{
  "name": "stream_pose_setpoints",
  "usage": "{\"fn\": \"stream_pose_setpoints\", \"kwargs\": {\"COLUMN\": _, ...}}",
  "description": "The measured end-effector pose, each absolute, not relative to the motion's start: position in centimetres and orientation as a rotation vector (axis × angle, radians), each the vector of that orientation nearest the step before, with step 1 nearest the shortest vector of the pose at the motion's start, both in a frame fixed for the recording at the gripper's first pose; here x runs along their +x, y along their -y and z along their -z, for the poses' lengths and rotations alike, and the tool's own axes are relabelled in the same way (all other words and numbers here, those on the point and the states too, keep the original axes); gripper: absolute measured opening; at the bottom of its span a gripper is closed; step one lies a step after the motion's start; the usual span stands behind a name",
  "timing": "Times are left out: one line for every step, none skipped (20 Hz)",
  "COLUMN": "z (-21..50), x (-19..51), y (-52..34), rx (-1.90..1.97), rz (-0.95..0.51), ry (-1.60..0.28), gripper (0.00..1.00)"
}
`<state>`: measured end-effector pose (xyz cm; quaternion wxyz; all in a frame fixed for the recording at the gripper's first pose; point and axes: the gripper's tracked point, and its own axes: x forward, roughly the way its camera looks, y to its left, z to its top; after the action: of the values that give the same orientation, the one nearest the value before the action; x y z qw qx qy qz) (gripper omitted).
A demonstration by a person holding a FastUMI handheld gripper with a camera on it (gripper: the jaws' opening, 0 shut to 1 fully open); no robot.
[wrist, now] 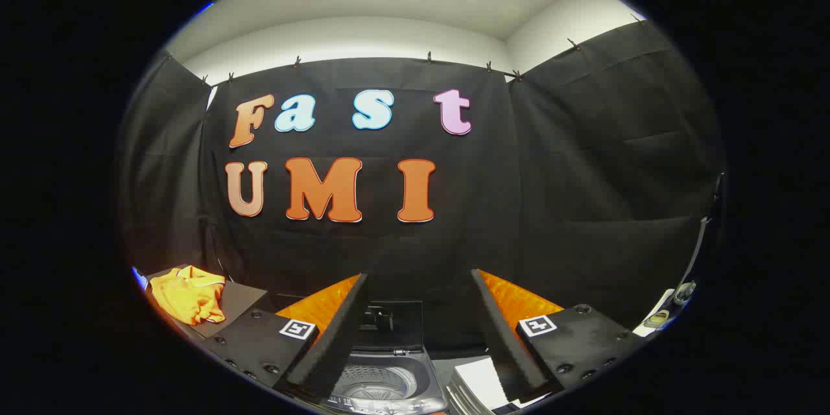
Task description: Put the clothes into the washing machine and then close the washing machine lid.
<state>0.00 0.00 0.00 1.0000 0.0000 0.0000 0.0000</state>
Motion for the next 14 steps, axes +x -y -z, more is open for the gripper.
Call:
{"fn": "stream_pose_setpoints", "kwargs": {"z": 0.12, "x": 0.02, "y": 0.04, "rx": 0.001, "rz": 0.0, "ry": -0.003, "gripper": 0.98}}
{"fn": "stream_pose_setpoints", "kwargs": {"z": 0.2, "x": 0.09, "y": 0.07, "rx": 0.003, "rz": 0.001, "ry": -0.006, "gripper": 0.98}}
{"fn": "stream_pose_setpoints", "kwargs": {"z": 0.43, "x": 0.1, "y": 0.01, "rx": 0.005, "rz": 0.0, "ry": -0.01, "gripper": 0.98}}
{"fn": "stream_pose_setpoints", "kwargs": {"z": 0.55, "x": 0.08, "y": 0.01, "rx": 0.007, "rz": -0.001, "ry": -0.013, "gripper": 0.98}}
{"fn": "stream_pose_setpoints", "kwargs": {"z": 0.62, "x": 0.02, "y": 0.01, "rx": 0.008, "rz": -0.002, "ry": -0.017, "gripper": 0.98}}
{"fn": "stream_pose_setpoints", "kwargs": {"z": 0.64, "x": -0.11, "y": 0.11, "rx": 0.008, "rz": -0.001, "ry": -0.018, "gripper": 0.98}}
{"fn": "stream_pose_setpoints", "kwargs": {"z": 0.63, "x": -0.16, "y": 0.24, "rx": 0.006, "rz": 0.002, "ry": -0.018, "gripper": 0.98}}
{"fn": "stream_pose_setpoints", "kwargs": {"z": 0.63, "x": -0.15, "y": 0.45, "rx": 0.007, "rz": 0.005, "ry": -0.017, "gripper": 0.98}}
{"fn": "stream_pose_setpoints", "kwargs": {"z": 0.77, "x": -0.09, "y": 0.51, "rx": 0.009, "rz": 0.006, "ry": -0.017, "gripper": 0.98}}
{"fn": "stream_pose_setpoints", "kwargs": {"z": 0.67, "x": -0.23, "y": 0.47, "rx": 0.012, "rz": 0.007, "ry": -0.018, "gripper": 0.98}}
{"fn": "stream_pose_setpoints", "kwargs": {"z": 0.8, "x": -0.2, "y": 0.51, "rx": 0.016, "rz": 0.007, "ry": -0.021, "gripper": 0.98}}
{"fn": "stream_pose_setpoints", "kwargs": {"z": 0.8, "x": -0.28, "y": 0.53, "rx": 0.02, "rz": 0.005, "ry": -0.021, "gripper": 0.98}}
{"fn": "stream_pose_setpoints", "kwargs": {"z": 0.85, "x": -0.25, "y": 0.55, "rx": 0.021, "rz": 0.004, "ry": -0.021, "gripper": 0.98}}
{"fn": "stream_pose_setpoints", "kwargs": {"z": 0.83, "x": -0.28, "y": 0.52, "rx": 0.022, "rz": 0.004, "ry": -0.019, "gripper": 0.98}}
